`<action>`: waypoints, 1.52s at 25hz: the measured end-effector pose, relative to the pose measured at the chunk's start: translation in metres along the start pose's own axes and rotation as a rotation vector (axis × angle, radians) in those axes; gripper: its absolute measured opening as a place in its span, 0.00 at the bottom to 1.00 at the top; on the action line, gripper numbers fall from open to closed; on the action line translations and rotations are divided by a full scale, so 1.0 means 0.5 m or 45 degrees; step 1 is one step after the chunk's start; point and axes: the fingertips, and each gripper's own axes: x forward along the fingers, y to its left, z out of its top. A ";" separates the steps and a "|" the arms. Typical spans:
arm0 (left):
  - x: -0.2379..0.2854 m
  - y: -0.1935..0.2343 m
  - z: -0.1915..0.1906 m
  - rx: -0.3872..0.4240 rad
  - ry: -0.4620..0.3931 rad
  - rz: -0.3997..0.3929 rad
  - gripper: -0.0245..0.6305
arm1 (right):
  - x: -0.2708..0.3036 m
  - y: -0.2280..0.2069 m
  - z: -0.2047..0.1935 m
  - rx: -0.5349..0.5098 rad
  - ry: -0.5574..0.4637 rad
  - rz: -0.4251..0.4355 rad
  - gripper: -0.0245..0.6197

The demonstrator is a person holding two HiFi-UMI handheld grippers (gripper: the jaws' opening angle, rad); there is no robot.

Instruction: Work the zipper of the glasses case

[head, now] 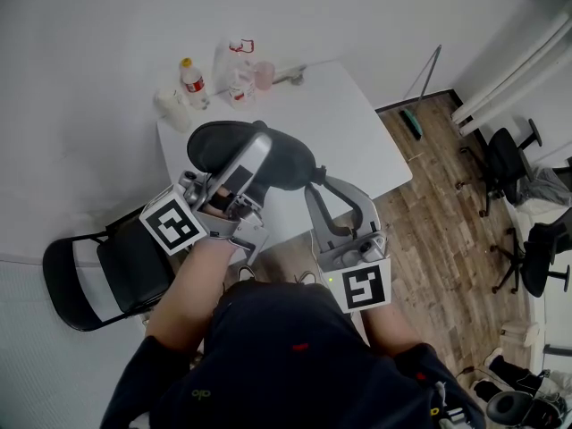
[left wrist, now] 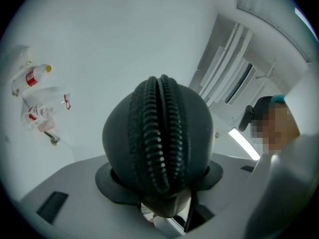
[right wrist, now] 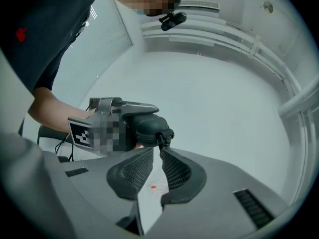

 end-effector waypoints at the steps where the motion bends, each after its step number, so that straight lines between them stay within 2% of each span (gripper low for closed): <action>1: 0.000 0.002 0.001 -0.010 -0.008 0.010 0.43 | 0.001 0.001 0.000 0.011 0.000 0.004 0.14; 10: -0.009 0.033 -0.004 -0.066 -0.029 0.118 0.43 | 0.013 -0.007 -0.013 0.066 0.031 -0.037 0.14; 16: -0.011 0.038 -0.003 -0.079 -0.039 0.157 0.43 | 0.010 0.000 -0.019 -0.022 0.066 -0.027 0.14; 25: -0.012 0.052 -0.010 -0.094 -0.033 0.184 0.43 | 0.017 0.005 -0.031 -0.023 0.081 -0.017 0.14; 30: -0.011 0.055 -0.014 -0.097 -0.030 0.204 0.43 | 0.015 -0.001 -0.040 -0.064 0.126 -0.025 0.09; 34: -0.008 0.055 -0.016 -0.063 -0.023 0.214 0.43 | 0.014 -0.007 -0.046 -0.070 0.163 0.000 0.07; 38: -0.009 0.054 -0.018 0.037 0.014 0.210 0.43 | 0.019 -0.011 -0.048 -0.036 0.166 0.085 0.07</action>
